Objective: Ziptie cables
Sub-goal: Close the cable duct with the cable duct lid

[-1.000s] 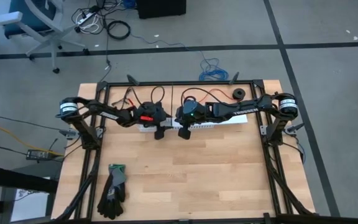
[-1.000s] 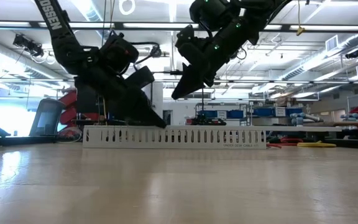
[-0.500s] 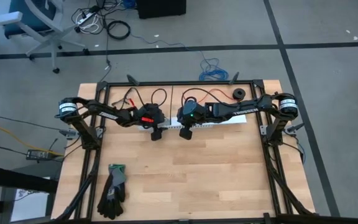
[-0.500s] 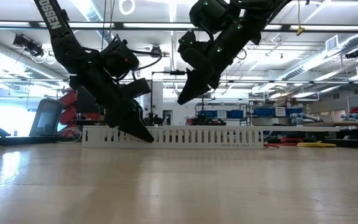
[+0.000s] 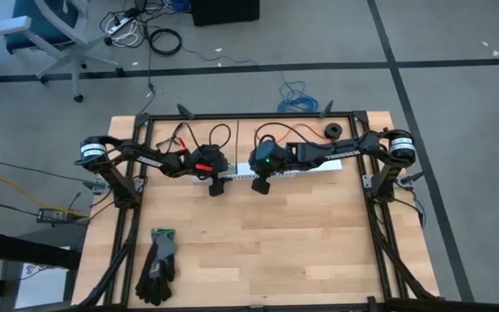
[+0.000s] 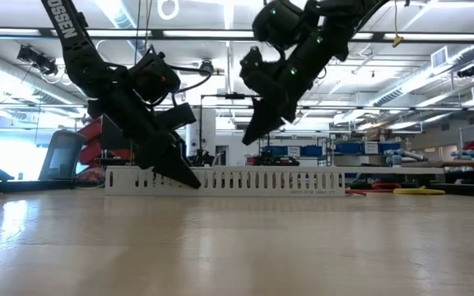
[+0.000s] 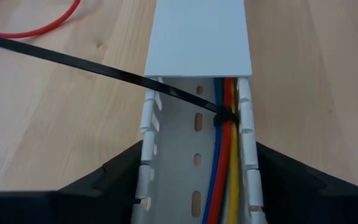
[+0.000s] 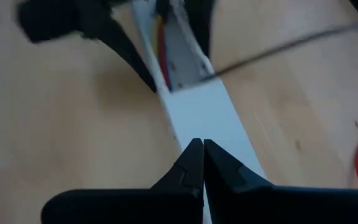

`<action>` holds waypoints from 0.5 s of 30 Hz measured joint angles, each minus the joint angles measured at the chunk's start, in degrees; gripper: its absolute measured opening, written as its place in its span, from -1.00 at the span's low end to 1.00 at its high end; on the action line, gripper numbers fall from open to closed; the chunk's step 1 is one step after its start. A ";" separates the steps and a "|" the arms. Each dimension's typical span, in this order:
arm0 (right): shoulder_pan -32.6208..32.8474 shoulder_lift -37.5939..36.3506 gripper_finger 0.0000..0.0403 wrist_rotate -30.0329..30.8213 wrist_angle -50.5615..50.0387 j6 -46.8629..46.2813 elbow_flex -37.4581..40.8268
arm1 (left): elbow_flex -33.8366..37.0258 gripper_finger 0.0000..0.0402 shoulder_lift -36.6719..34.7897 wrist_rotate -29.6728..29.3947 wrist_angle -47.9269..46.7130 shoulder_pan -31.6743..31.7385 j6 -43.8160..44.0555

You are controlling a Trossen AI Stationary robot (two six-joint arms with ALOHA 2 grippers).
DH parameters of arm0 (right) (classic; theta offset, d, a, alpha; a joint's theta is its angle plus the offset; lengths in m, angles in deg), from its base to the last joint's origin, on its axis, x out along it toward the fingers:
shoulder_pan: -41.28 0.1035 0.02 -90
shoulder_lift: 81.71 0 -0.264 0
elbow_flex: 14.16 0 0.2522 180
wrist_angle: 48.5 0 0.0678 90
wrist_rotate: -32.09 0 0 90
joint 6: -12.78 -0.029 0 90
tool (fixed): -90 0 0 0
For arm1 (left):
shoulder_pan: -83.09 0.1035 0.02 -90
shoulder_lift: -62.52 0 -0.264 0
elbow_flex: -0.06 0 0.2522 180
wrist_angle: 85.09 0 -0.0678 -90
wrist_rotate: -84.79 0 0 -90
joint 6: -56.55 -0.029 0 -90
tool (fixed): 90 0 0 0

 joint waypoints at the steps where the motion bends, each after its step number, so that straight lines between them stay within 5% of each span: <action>1: -0.36 0.00 -1.00 0.08 0.02 -0.61 0.60 | 0.03 0.30 0.00 0.02 0.15 0.00 0.00; 8: -3.72 1.05 -1.00 -0.91 2.90 -7.29 4.39 | 0.03 0.19 0.00 0.09 0.55 0.00 -0.02; 15: -6.64 15.72 -1.00 -17.04 12.85 -5.65 -5.81 | 0.12 0.19 0.02 0.02 1.16 0.02 0.15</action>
